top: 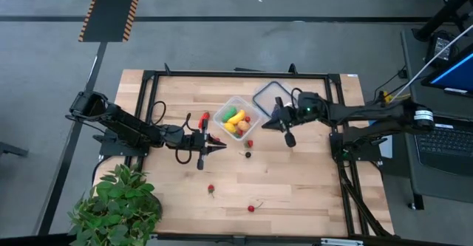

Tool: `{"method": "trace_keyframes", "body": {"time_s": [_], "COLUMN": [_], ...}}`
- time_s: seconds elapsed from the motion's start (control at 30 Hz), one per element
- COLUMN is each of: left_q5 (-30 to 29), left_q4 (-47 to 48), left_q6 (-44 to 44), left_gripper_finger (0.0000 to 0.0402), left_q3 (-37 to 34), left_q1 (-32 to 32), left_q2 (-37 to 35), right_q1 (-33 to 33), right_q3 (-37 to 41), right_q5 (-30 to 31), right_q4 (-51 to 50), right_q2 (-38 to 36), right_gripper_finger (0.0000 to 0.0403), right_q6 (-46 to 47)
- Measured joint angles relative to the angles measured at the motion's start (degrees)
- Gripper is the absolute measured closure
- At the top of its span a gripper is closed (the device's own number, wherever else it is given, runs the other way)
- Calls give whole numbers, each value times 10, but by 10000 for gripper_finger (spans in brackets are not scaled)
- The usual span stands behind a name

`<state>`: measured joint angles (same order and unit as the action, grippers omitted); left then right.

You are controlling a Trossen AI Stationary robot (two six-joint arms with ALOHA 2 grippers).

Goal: Pick and placing Produce into tupperware
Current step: Put the red chili pepper into the transparent container

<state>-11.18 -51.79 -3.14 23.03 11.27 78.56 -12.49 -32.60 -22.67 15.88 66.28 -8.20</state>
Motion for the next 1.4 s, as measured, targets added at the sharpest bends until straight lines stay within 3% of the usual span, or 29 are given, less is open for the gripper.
{"method": "trace_keyframes", "body": {"time_s": [0.3, 0.47, 0.6, 0.8, 0.9, 1.0, 1.17, 1.4], "left_q5": [1, -26, -92, -242, -282, -318, -390, -397], "left_q4": [0, 0, 1, 11, 39, 104, 306, 681], "left_q6": [-3, 10, 16, 30, 36, 41, 69, 250], "left_gripper_finger": [362, 359, 368, 384, 383, 372, 343, 315], "left_q3": [0, 0, 0, 0, 2, 19, 88, 217], "left_q1": [0, -3, -3, -3, 0, 8, 20, 9], "left_q2": [0, 0, 0, 0, 0, 0, 0, 0], "right_q1": [0, 4, 4, 4, 4, 4, 4, 4], "right_q3": [104, 142, 149, 149, 149, 149, 149, 149], "right_q5": [0, 0, 0, 0, 0, 0, 0, 0], "right_q4": [159, 249, 253, 253, 252, 251, 250, 249], "right_q2": [-1, -1, -1, -1, -1, -1, -1, -1], "right_gripper_finger": [399, 398, 398, 398, 398, 398, 398, 398], "right_q6": [35, 32, 34, 34, 34, 34, 34, 34]}}
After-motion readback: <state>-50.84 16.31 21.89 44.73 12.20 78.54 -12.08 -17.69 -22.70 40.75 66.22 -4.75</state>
